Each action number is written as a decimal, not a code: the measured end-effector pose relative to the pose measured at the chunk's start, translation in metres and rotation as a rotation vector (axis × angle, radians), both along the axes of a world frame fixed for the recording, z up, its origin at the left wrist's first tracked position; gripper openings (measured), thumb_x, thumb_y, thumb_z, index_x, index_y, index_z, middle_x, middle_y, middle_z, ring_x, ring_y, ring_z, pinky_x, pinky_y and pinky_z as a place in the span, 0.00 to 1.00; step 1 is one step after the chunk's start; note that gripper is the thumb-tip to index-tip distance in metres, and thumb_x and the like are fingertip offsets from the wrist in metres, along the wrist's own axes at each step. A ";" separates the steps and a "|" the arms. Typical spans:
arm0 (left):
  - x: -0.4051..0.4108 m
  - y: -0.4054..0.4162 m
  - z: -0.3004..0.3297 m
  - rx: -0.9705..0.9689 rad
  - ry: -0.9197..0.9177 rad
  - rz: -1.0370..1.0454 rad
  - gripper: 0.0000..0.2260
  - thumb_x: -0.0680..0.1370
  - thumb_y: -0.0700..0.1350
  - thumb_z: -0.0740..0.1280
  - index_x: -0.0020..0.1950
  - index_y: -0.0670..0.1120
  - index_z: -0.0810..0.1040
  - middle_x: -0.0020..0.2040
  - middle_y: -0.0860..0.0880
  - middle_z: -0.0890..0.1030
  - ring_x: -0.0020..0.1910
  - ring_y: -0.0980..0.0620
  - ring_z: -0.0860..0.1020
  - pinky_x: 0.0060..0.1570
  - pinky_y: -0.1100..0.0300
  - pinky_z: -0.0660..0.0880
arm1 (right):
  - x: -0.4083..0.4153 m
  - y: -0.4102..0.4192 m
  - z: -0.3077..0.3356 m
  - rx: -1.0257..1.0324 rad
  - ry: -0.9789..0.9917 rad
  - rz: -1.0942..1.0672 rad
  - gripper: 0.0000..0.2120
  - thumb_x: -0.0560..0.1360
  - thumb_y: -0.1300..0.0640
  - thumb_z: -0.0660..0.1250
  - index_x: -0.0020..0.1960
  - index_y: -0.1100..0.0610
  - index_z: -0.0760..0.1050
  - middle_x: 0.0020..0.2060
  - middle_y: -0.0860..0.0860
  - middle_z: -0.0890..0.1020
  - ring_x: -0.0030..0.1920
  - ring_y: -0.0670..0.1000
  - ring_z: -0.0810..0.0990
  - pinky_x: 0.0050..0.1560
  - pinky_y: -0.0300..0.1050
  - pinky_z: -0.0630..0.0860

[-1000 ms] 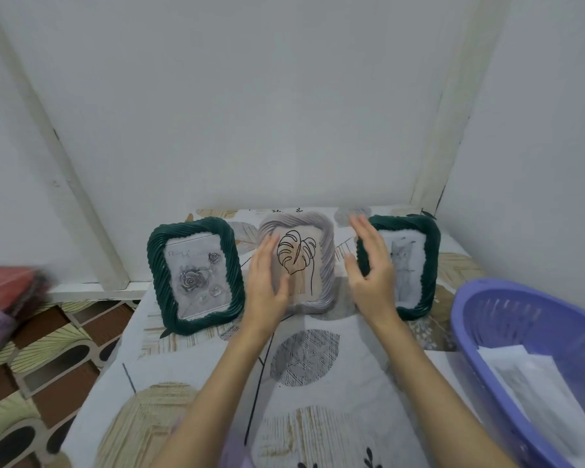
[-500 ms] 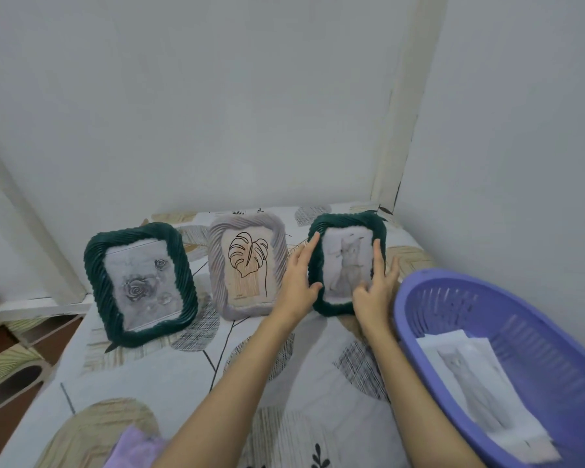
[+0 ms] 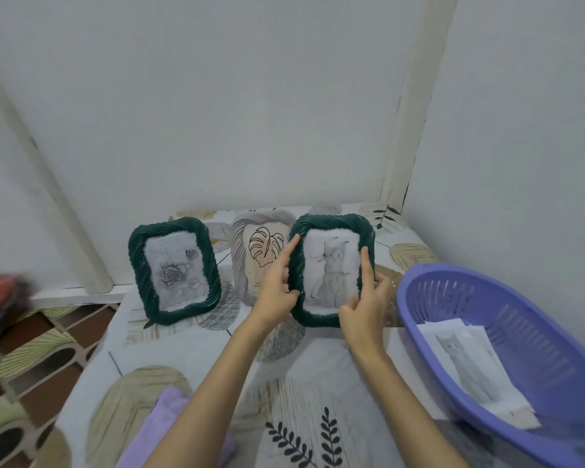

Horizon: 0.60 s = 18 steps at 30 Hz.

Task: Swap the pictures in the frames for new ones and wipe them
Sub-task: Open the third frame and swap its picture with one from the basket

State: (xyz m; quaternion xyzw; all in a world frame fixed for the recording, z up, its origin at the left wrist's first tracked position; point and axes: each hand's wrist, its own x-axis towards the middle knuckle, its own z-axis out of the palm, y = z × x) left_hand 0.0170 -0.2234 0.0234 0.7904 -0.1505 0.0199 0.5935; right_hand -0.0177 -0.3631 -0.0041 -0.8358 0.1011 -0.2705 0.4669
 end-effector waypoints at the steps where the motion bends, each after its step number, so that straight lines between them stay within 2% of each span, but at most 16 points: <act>1: -0.010 0.008 0.003 -0.030 0.014 -0.004 0.42 0.71 0.23 0.60 0.69 0.65 0.57 0.63 0.47 0.69 0.48 0.49 0.75 0.47 0.55 0.77 | -0.011 0.001 0.005 0.017 -0.039 0.041 0.45 0.68 0.75 0.59 0.72 0.38 0.51 0.55 0.53 0.65 0.45 0.46 0.68 0.42 0.31 0.68; 3: -0.030 0.022 0.008 -0.090 0.039 -0.024 0.41 0.71 0.23 0.61 0.72 0.62 0.56 0.62 0.46 0.69 0.48 0.50 0.76 0.45 0.53 0.79 | -0.029 -0.003 0.016 0.036 -0.110 0.138 0.41 0.70 0.75 0.60 0.72 0.40 0.55 0.54 0.53 0.68 0.44 0.42 0.68 0.47 0.25 0.69; 5: -0.049 0.033 0.012 -0.157 0.074 -0.054 0.41 0.72 0.23 0.60 0.72 0.60 0.56 0.61 0.46 0.71 0.46 0.51 0.77 0.42 0.55 0.80 | -0.048 -0.010 0.031 0.071 -0.139 0.268 0.41 0.71 0.73 0.61 0.72 0.38 0.57 0.58 0.50 0.71 0.52 0.43 0.72 0.56 0.31 0.71; 6: -0.057 0.038 0.013 -0.187 0.100 -0.067 0.40 0.72 0.23 0.60 0.71 0.60 0.57 0.61 0.47 0.71 0.45 0.52 0.77 0.40 0.57 0.79 | -0.057 -0.013 0.038 0.101 -0.143 0.331 0.41 0.72 0.73 0.63 0.71 0.35 0.56 0.59 0.49 0.72 0.54 0.43 0.74 0.56 0.36 0.73; 7: -0.064 0.043 0.013 -0.218 0.129 -0.068 0.40 0.72 0.22 0.60 0.70 0.61 0.57 0.60 0.48 0.72 0.45 0.52 0.77 0.39 0.59 0.78 | -0.066 -0.015 0.044 0.153 -0.139 0.389 0.42 0.72 0.73 0.64 0.70 0.35 0.56 0.59 0.50 0.73 0.53 0.42 0.76 0.52 0.36 0.75; 9: -0.078 0.047 0.014 -0.264 0.180 -0.059 0.40 0.72 0.23 0.60 0.69 0.63 0.60 0.60 0.49 0.72 0.45 0.50 0.77 0.39 0.60 0.77 | -0.083 -0.017 0.053 0.315 -0.106 0.496 0.40 0.72 0.74 0.64 0.71 0.39 0.56 0.56 0.56 0.74 0.46 0.38 0.79 0.45 0.35 0.78; 11: -0.091 0.046 0.016 -0.257 0.182 -0.045 0.39 0.72 0.24 0.61 0.70 0.62 0.60 0.62 0.47 0.71 0.47 0.50 0.76 0.42 0.60 0.78 | -0.094 -0.017 0.057 0.419 -0.080 0.525 0.39 0.73 0.73 0.64 0.72 0.42 0.56 0.58 0.58 0.74 0.46 0.41 0.81 0.45 0.40 0.80; 13: -0.105 0.041 0.019 -0.178 0.132 -0.008 0.37 0.73 0.28 0.64 0.72 0.60 0.59 0.66 0.49 0.68 0.53 0.55 0.75 0.45 0.65 0.76 | -0.102 -0.015 0.059 0.378 -0.079 0.468 0.38 0.73 0.72 0.64 0.71 0.40 0.56 0.58 0.57 0.75 0.52 0.44 0.80 0.52 0.45 0.79; 15: -0.118 0.036 0.023 -0.137 0.064 0.012 0.32 0.75 0.36 0.67 0.72 0.60 0.59 0.68 0.53 0.68 0.58 0.61 0.73 0.50 0.67 0.72 | -0.110 -0.010 0.059 0.245 -0.084 0.418 0.39 0.73 0.71 0.64 0.71 0.38 0.54 0.55 0.51 0.77 0.56 0.46 0.78 0.56 0.42 0.77; 17: -0.129 0.029 0.028 -0.207 0.064 0.000 0.27 0.78 0.44 0.65 0.71 0.64 0.59 0.68 0.55 0.68 0.61 0.60 0.72 0.59 0.60 0.70 | -0.118 0.000 0.059 0.117 -0.062 0.423 0.40 0.73 0.71 0.63 0.71 0.38 0.51 0.51 0.43 0.77 0.54 0.44 0.77 0.54 0.36 0.75; 18: -0.135 0.026 0.031 -0.249 0.092 -0.010 0.25 0.78 0.47 0.63 0.69 0.66 0.59 0.70 0.56 0.66 0.63 0.58 0.71 0.59 0.56 0.71 | -0.122 0.004 0.057 0.073 -0.048 0.437 0.40 0.73 0.71 0.63 0.72 0.39 0.51 0.50 0.41 0.77 0.54 0.44 0.77 0.54 0.35 0.74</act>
